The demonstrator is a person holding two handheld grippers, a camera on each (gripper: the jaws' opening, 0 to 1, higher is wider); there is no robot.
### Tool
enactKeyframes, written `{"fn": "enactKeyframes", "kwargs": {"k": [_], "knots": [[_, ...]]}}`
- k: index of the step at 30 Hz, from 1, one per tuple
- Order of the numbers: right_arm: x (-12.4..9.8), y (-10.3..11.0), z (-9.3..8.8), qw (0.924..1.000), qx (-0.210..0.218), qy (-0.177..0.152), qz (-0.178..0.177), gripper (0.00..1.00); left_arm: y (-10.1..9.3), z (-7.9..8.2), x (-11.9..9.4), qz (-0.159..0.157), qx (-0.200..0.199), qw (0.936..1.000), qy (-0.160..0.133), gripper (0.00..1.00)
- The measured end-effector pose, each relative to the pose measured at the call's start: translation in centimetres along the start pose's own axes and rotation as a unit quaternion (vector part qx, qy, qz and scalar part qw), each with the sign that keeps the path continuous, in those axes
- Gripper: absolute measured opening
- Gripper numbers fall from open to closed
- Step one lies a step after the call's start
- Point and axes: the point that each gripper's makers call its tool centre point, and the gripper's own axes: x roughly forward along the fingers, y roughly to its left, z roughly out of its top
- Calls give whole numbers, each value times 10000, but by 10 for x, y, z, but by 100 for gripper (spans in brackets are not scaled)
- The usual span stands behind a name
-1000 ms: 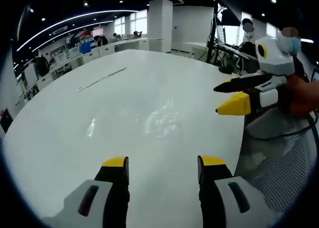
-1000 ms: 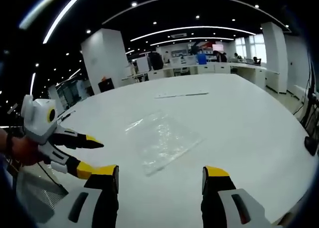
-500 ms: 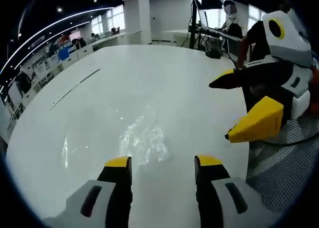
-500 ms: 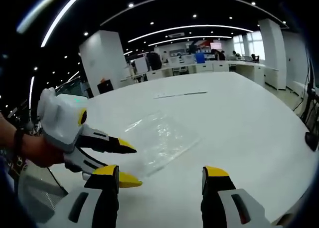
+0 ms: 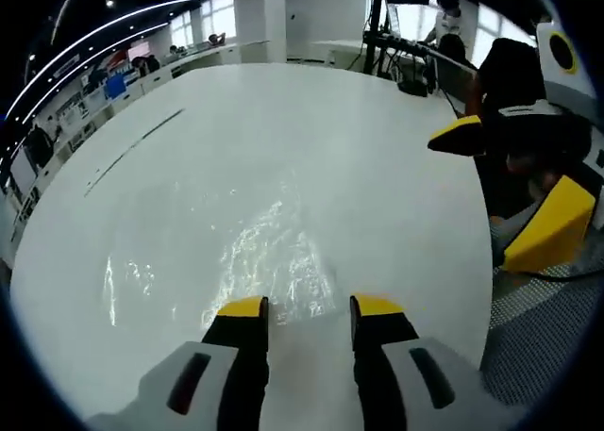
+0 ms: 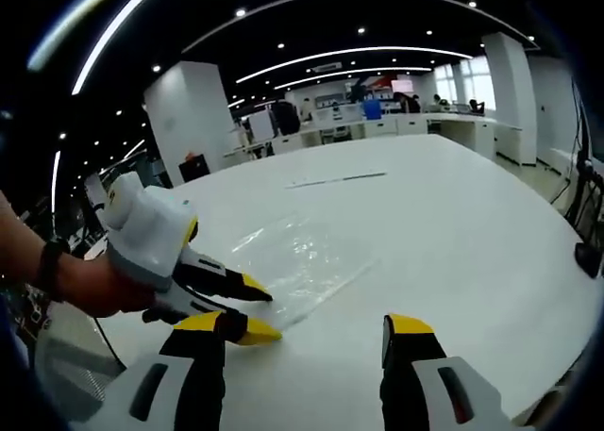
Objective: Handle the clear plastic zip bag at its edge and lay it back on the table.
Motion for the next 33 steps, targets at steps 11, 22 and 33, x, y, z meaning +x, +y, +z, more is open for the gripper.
{"fn": "enactKeyframes", "kwargs": {"k": [11, 22, 33], "knots": [[1, -2, 2, 9999, 144, -62, -20, 67, 2, 1, 5, -45, 62, 9999, 69, 27], [0, -1, 2, 9998, 168, -89, 4, 66, 9, 0, 4, -85, -200, 9996, 198, 0], [1, -1, 2, 9999, 114, -61, 19, 65, 4, 13, -2, -250, -290, 9993, 51, 0]]}}
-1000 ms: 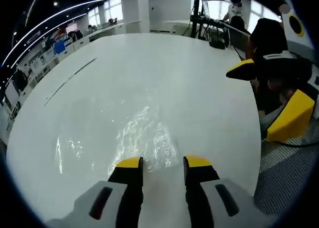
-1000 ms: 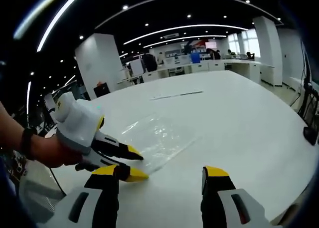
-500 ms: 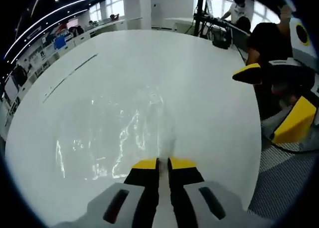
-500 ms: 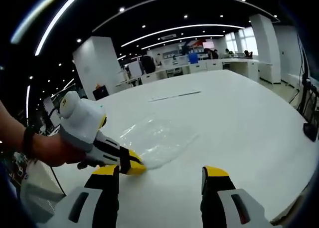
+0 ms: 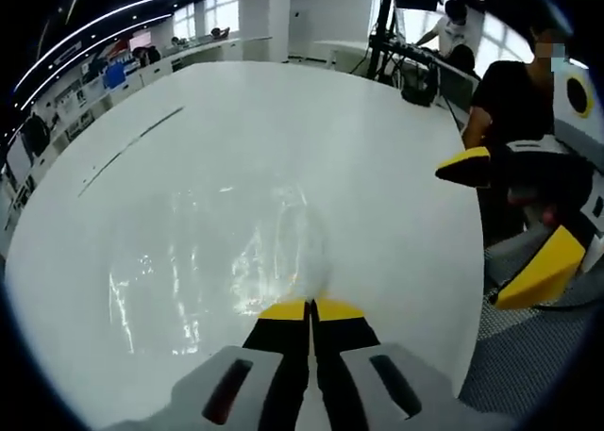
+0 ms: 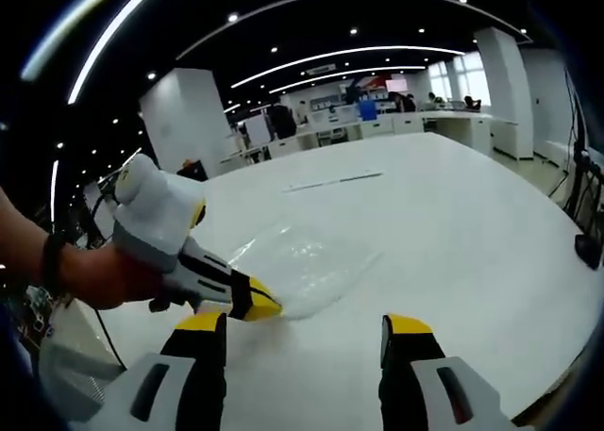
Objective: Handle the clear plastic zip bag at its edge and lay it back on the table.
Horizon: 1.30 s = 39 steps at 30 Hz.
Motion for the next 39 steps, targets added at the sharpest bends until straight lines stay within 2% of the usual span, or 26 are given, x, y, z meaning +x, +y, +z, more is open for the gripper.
{"fn": "enactKeyframes", "kwargs": {"k": [4, 7, 13, 15, 16, 19, 22, 25, 30, 31, 36, 37, 39], "knots": [[1, 3, -1, 9997, -235, 94, 23, 65, -2, 6, -18, -20, 75, 9999, -80, 0], [1, 9, -2, 9987, -481, 167, 52, 64, 3, 3, -21, -15, 162, 9998, -111, 0], [3, 18, -5, 9950, -948, 278, 146, 63, 1, -3, -42, 25, 411, 9990, -156, 0], [3, 23, -6, 9916, -1232, 352, 182, 62, -2, -2, -54, 40, 452, 9988, -168, 0], [5, 25, -8, 9878, -1484, 435, 195, 62, 2, -5, -52, 37, 438, 9989, -185, 0], [9, 33, -11, 9788, -1957, 548, 261, 59, 0, -7, -68, 56, 508, 9984, -242, 0], [13, 40, -15, 9552, -2831, 796, 329, 56, -2, -11, -80, 38, 590, 9979, -254, 0], [16, 54, -3, 9469, -3126, 601, 448, 56, -5, -15, -90, 15, 693, 9973, -249, 0], [24, 72, 0, 9140, -3949, 635, 686, 56, -9, -17, -106, -56, 736, 9969, -272, 0], [22, 78, 1, 9033, -4178, 641, 738, 56, -11, -19, -108, -84, 758, 9967, -264, 0], [25, 89, -1, 8801, -4606, 726, 897, 54, -13, -25, -115, -182, 829, 9961, -258, 0], [27, 90, -1, 8711, -4760, 755, 944, 54, -13, -26, -117, -208, 826, 9960, -268, 0], [28, 92, 0, 8592, -4964, 764, 976, 52, -17, -27, -121, -245, 787, 9961, -316, 0]]}}
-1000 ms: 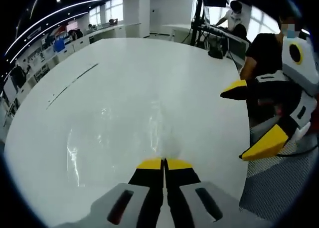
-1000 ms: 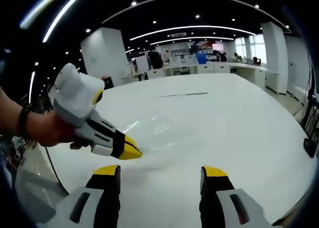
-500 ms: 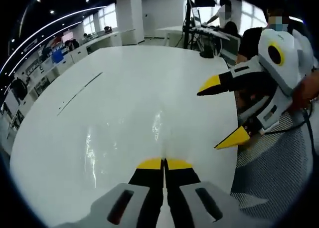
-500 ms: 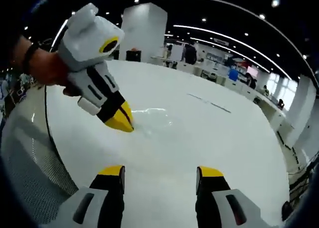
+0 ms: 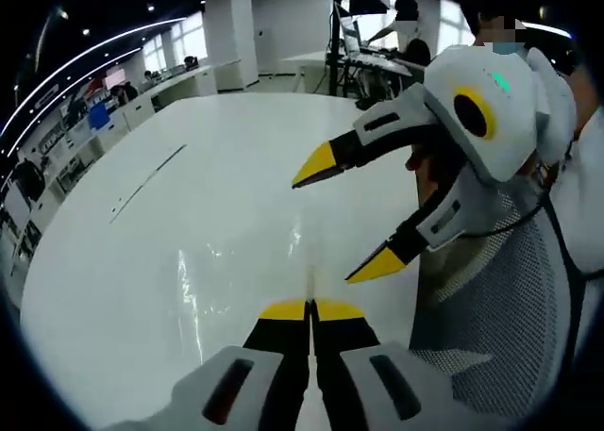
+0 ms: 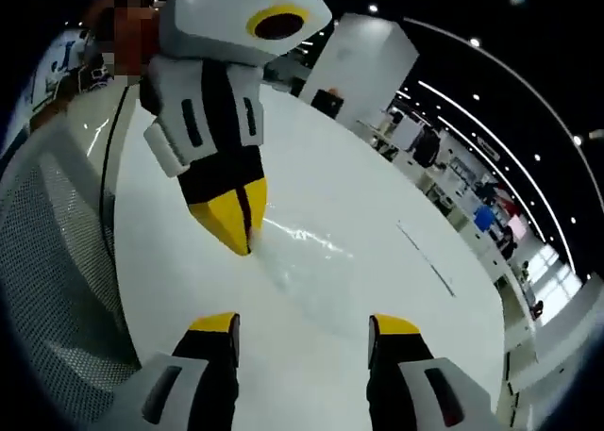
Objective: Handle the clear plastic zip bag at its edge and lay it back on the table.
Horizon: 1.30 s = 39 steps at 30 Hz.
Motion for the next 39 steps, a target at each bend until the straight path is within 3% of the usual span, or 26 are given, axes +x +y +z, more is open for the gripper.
{"fn": "enactKeyframes", "kwargs": {"k": [6, 10, 13, 20, 23, 33, 39], "knots": [[1, -2, 9, 9997, 115, -143, 151, 42, -6, -4, -8, -5, -131, 9999, -69, 0], [3, 0, 11, 9995, -175, -122, 240, 40, -13, -7, -13, -11, -102, 9999, -61, 0], [4, 4, 13, 9972, -663, -83, 337, 41, -14, -7, -16, -38, -43, 10000, -59, 0], [8, 13, 15, 9948, -886, -64, 498, 38, -12, -5, -20, -75, 12, 9999, -86, 0], [10, 18, 11, 9924, -1066, 29, 608, 30, -9, -5, -22, -48, -5, 9999, -101, 0], [10, 33, 7, 9905, -1096, 49, 833, 0, 1, -16, -28, 23, -211, 9997, -91, 0], [10, 40, 9, 9899, -1017, 62, 988, 0, 6, -23, -27, 158, -316, 9993, -120, 0]]}}
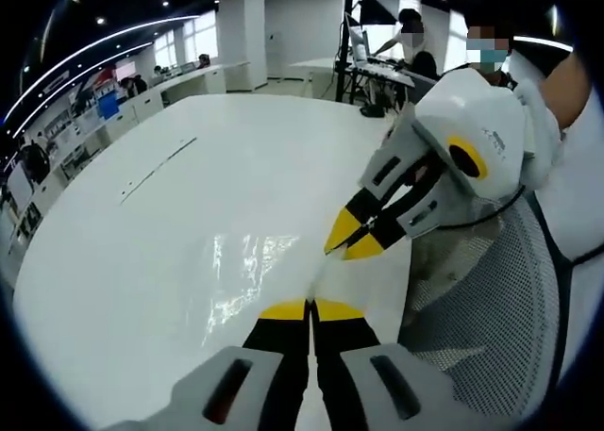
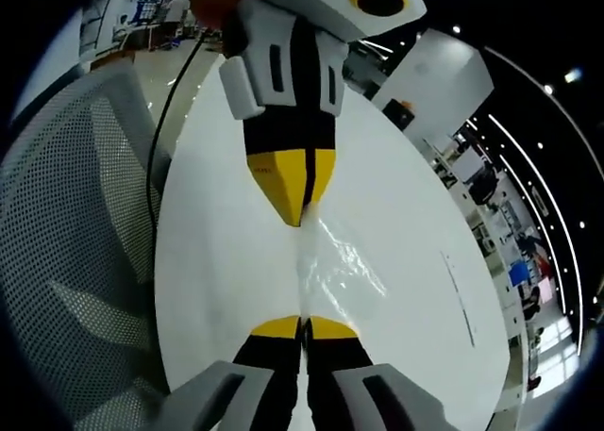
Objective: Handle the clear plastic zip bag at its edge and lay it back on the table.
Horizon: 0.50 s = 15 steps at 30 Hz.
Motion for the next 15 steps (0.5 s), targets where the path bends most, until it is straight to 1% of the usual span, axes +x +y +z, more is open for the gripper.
{"fn": "enactKeyframes", "kwargs": {"k": [2, 4, 5, 7, 9, 10, 11, 15], "knots": [[1, 0, 1, 10000, 28, 27, 9, 0, 0, 1, -2, 71, 35, 10000, -37, 0], [1, 0, 2, 10000, 50, 46, 27, 0, 4, 0, -5, 244, 243, 9994, -1, 0], [1, 2, 2, 10000, 54, 68, 48, 0, 5, 2, -7, 353, 308, 9989, -64, 0], [3, 3, 2, 9999, 8, 134, 79, 0, 3, 2, -11, 352, 235, 9990, -131, 0], [4, 4, 1, 9998, -1, 177, 70, 0, 0, 1, -13, 372, 282, 9988, -134, 5], [4, 4, 1, 9998, 15, 185, 78, 0, 0, 0, -14, 424, 407, 9982, -107, 7], [4, 5, 2, 9998, 29, 190, 94, 0, 0, 0, -14, 438, 451, 9980, -96, 9], [6, 6, 2, 9996, -29, 263, 83, 0, -6, 4, -21, 495, 718, 9962, -79, 15]]}}
